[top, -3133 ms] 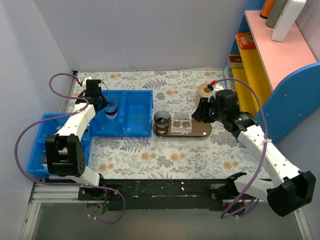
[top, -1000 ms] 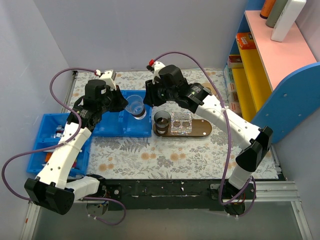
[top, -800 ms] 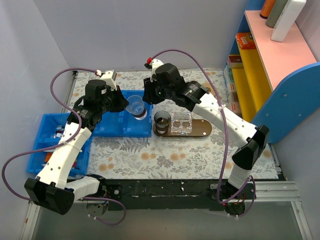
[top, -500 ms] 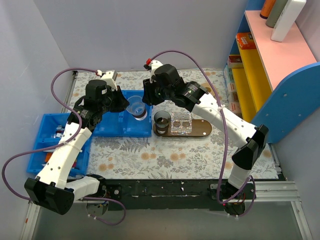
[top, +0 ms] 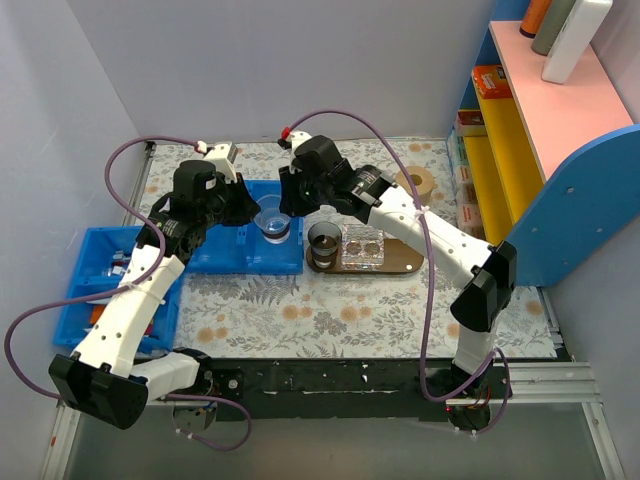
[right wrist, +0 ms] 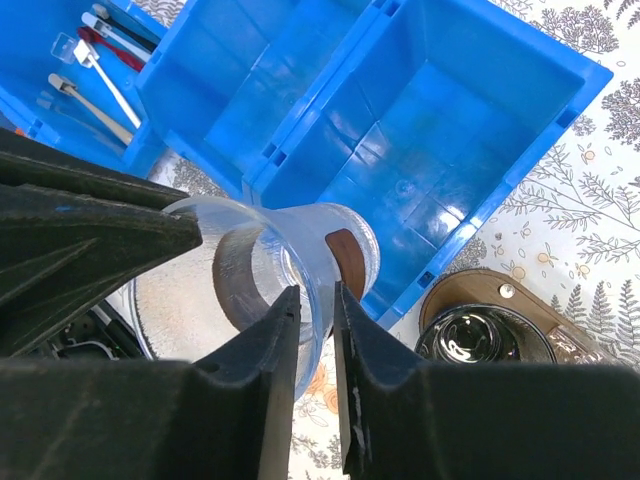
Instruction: Prepare toiletry sets of a toothbrush and toothpaste on the tray
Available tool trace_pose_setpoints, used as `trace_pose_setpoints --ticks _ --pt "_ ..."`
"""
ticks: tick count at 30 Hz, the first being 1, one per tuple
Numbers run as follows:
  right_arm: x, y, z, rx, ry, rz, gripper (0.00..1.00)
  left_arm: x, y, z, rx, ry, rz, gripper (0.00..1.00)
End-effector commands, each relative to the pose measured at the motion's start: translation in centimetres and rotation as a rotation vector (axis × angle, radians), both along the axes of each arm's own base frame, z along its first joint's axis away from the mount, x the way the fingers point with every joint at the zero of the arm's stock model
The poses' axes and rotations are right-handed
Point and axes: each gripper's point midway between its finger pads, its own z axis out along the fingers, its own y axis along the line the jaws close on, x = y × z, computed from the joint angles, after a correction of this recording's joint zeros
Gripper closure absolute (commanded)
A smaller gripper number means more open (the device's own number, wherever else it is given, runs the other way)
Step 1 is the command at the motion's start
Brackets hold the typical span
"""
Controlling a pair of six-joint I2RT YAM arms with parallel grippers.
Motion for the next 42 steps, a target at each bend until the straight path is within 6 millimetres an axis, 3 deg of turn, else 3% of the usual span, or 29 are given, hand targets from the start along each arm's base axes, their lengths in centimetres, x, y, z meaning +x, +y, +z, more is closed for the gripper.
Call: trace_pose_setpoints --ticks 1,8,12,15,29,35,38,42 --pt "0.5 0.3 0.7 0.005 -0.025 -0.024 0.78 0.5 -0.7 3.8 -0.06 -0.131 -0.018 1.0" --pt "0.7 0.4 -0.1 -0.009 -0.015 -0.041 0.98 0.4 -0.8 3.7 -0.066 -0.128 -0.024 1.0" --pt "1.1 0.3 0.0 -0.002 -0.026 -0.064 0.99 0.3 -1.0 3.2 -0.071 -0.125 -0.04 1.0" --pt "1.4 0.3 0.3 0.006 -0.037 -0.081 0.99 0.2 -1.4 3.4 -0.084 -0.134 -0.057 0.93" --pt "3.4 0.2 3.1 0.087 -0.115 -0.14 0.99 -0.2 -0.5 4.5 -0.088 -0.188 -0.015 0.03" --pt "4.9 -1.1 4.8 0.125 -0.132 -0.159 0.99 0.1 0.9 6.1 -0.104 -0.251 0.071 0.02" --pt "5.1 -2.5 6.9 0.139 -0.176 -0.155 0.99 0.5 1.6 6.6 -0.121 -0.271 0.131 0.02" --pt "5.0 -7.0 11.6 0.156 -0.272 -0.206 0.99 0.8 2.5 7.2 -0.134 -0.303 0.194 0.02"
